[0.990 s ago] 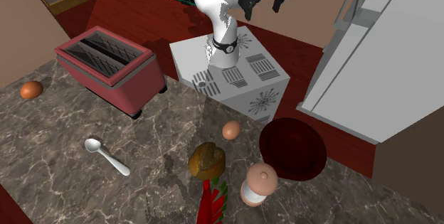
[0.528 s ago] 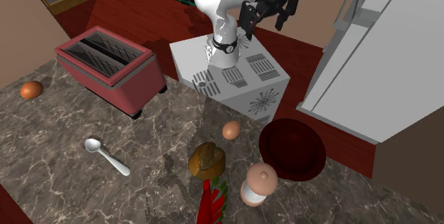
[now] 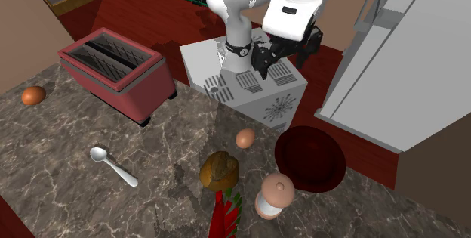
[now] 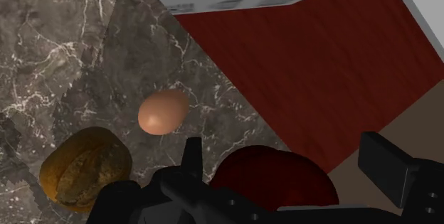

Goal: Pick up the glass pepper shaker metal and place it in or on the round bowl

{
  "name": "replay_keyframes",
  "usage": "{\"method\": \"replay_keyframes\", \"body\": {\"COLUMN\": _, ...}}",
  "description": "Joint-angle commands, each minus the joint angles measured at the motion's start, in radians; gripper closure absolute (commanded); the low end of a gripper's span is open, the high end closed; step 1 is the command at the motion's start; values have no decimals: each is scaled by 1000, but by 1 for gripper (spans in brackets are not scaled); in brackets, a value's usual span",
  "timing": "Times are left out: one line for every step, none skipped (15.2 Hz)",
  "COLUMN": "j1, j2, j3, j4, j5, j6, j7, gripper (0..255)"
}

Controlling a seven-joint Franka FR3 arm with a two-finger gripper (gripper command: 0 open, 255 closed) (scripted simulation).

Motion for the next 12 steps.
{"method": "replay_keyframes", "body": {"j1": -3, "j2": 64, "j3": -11, "j4": 42, "j5": 11, "j6": 30, "j7": -3, "gripper": 0}}
{"method": "replay_keyframes", "body": {"j1": -6, "j2": 100, "j3": -18, "j4": 68, "j5": 18, "j6": 43, "j7": -8, "gripper": 0}}
{"method": "replay_keyframes", "body": {"j1": -8, "j2": 137, "j3": -25, "j4": 96, "j5": 25, "j6": 54, "j7": -13, "gripper": 0}}
{"method": "replay_keyframes", "body": {"j1": -11, "j2": 173, "j3": -32, "j4": 125, "j5": 33, "j6": 64, "j7": -18, "gripper": 0}}
{"method": "replay_keyframes", "body": {"j1": -15, "j2": 210, "j3": -38, "j4": 155, "j5": 41, "j6": 74, "j7": -24, "gripper": 0}}
{"method": "replay_keyframes", "body": {"j1": -18, "j2": 246, "j3": -45, "j4": 186, "j5": 50, "j6": 81, "j7": -30, "gripper": 0}}
{"method": "replay_keyframes", "body": {"j1": -22, "j2": 283, "j3": -50, "j4": 219, "j5": 60, "j6": 88, "j7": -35, "gripper": 0}}
{"method": "replay_keyframes", "body": {"j1": -26, "j2": 320, "j3": -56, "j4": 253, "j5": 70, "j6": 93, "j7": -41, "gripper": 0}}
{"method": "replay_keyframes", "body": {"j1": -31, "j2": 356, "j3": -61, "j4": 287, "j5": 81, "j6": 97, "j7": -47, "gripper": 0}}
{"method": "replay_keyframes", "body": {"j1": -36, "j2": 394, "j3": -66, "j4": 324, "j5": 92, "j6": 100, "j7": -52, "gripper": 0}}
{"method": "replay_keyframes", "body": {"j1": -42, "j2": 431, "j3": -70, "j4": 361, "j5": 103, "j6": 102, "j7": -58, "gripper": 0}}
{"method": "replay_keyframes", "body": {"j1": -49, "j2": 469, "j3": -73, "j4": 401, "j5": 115, "j6": 102, "j7": -63, "gripper": 0}}
